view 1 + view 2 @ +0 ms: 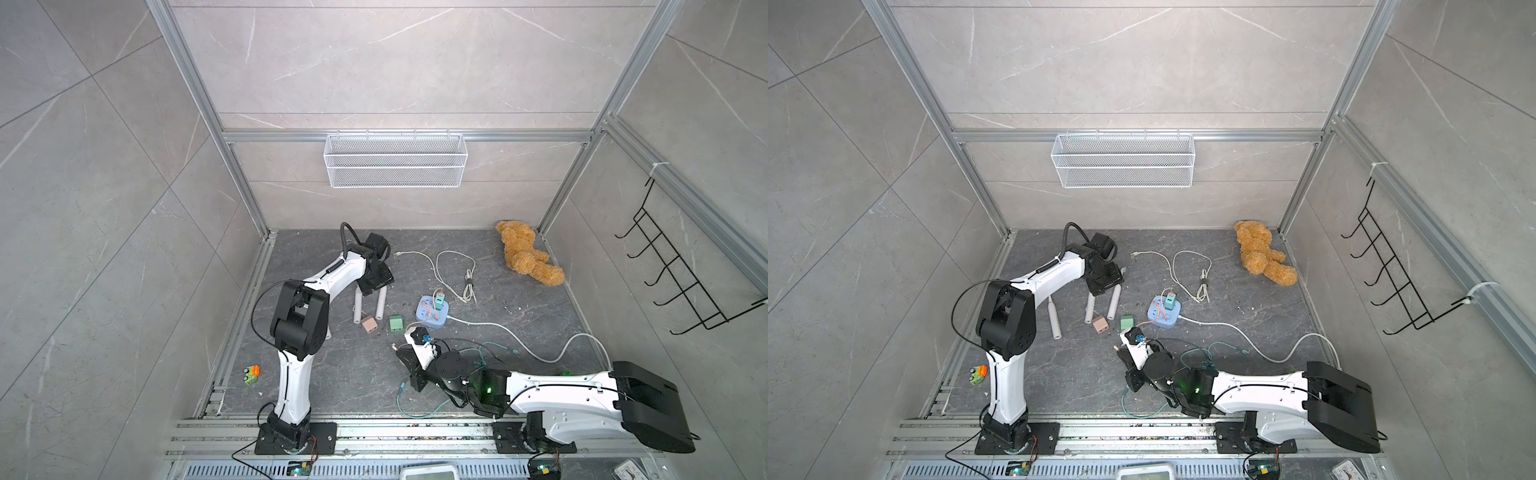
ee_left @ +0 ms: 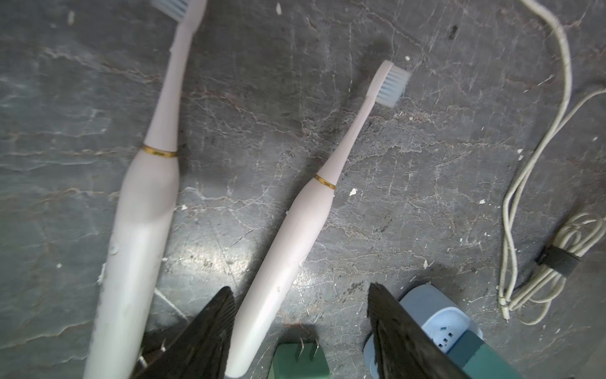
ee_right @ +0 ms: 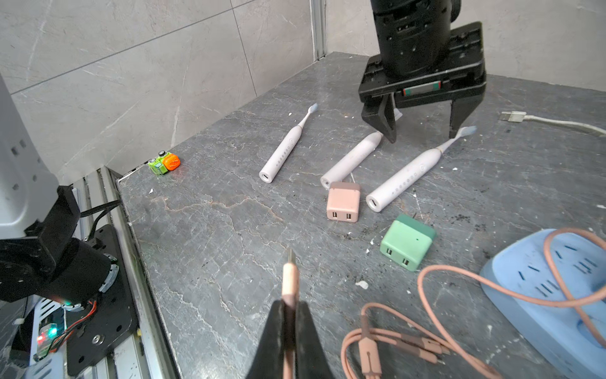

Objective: Charge the electric toothbrush
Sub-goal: Pick up the electric toothbrush from the center of the board.

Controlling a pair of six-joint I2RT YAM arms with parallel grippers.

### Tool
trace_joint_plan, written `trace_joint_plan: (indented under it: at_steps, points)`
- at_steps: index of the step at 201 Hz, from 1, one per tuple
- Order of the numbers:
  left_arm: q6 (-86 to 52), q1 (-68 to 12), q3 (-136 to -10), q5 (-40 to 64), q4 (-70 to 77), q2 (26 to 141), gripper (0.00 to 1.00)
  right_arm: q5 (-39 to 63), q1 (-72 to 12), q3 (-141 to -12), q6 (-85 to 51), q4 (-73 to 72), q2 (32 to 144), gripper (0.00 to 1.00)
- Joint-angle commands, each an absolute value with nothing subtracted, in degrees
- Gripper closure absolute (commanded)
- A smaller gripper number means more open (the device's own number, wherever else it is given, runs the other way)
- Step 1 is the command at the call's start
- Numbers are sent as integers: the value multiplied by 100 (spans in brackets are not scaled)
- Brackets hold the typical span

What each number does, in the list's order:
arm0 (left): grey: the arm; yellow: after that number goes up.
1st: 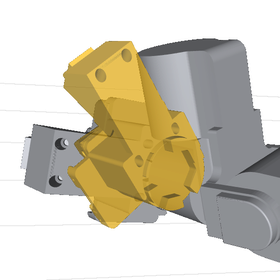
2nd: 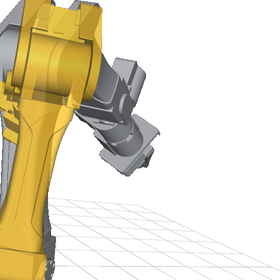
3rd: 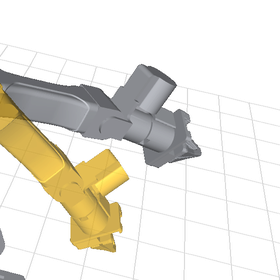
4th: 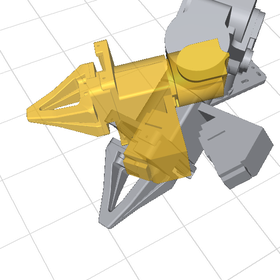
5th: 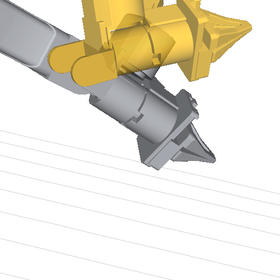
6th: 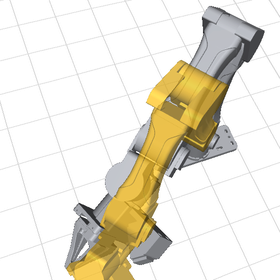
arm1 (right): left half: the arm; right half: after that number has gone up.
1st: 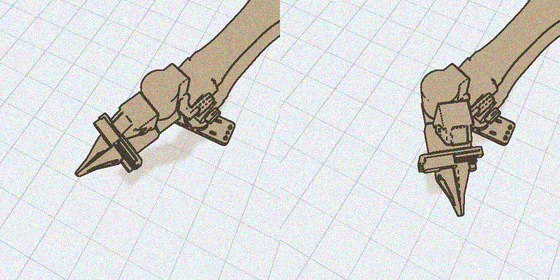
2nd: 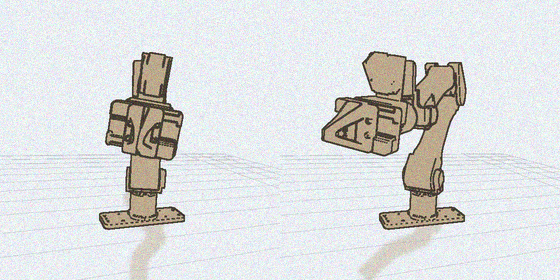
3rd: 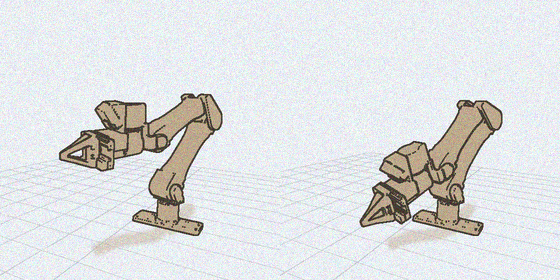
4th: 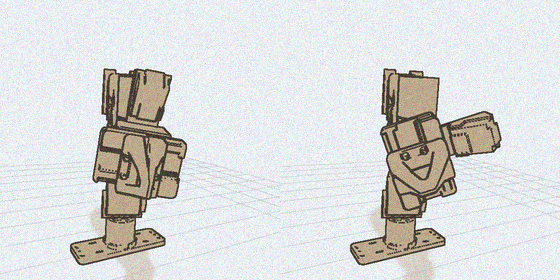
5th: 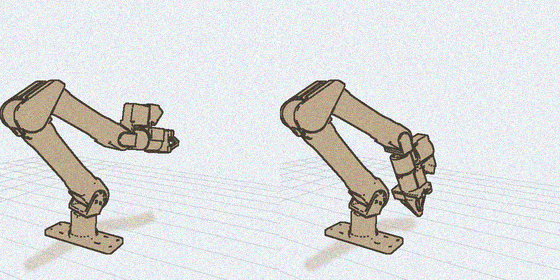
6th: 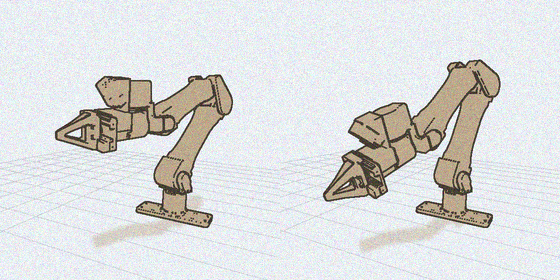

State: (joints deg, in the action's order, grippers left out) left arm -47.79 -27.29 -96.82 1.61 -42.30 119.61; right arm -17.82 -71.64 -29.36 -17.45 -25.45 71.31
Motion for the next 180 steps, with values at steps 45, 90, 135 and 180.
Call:
trace_joint_plan:
  at_steps: [45, 90, 135, 180]
  points:
    - [-4522, -2825, -10080, -132, -4777, 12437, 40, -1978, -7146, -2808, -1854, -2443, 6937, 100]
    - [-4423, -3004, -10178, -79, -4839, 12680, 43, -1969, -7146, -2853, -1863, -2426, 7028, 100]
    - [-4412, -3049, -9934, -148, -4856, 12705, 48, -1968, -7146, -2860, -1898, -2399, 7062, 100]
    - [-4425, -3067, -9739, -176, -4869, 12717, 62, -1974, -7145, -2899, -1907, -2355, 7086, 100]
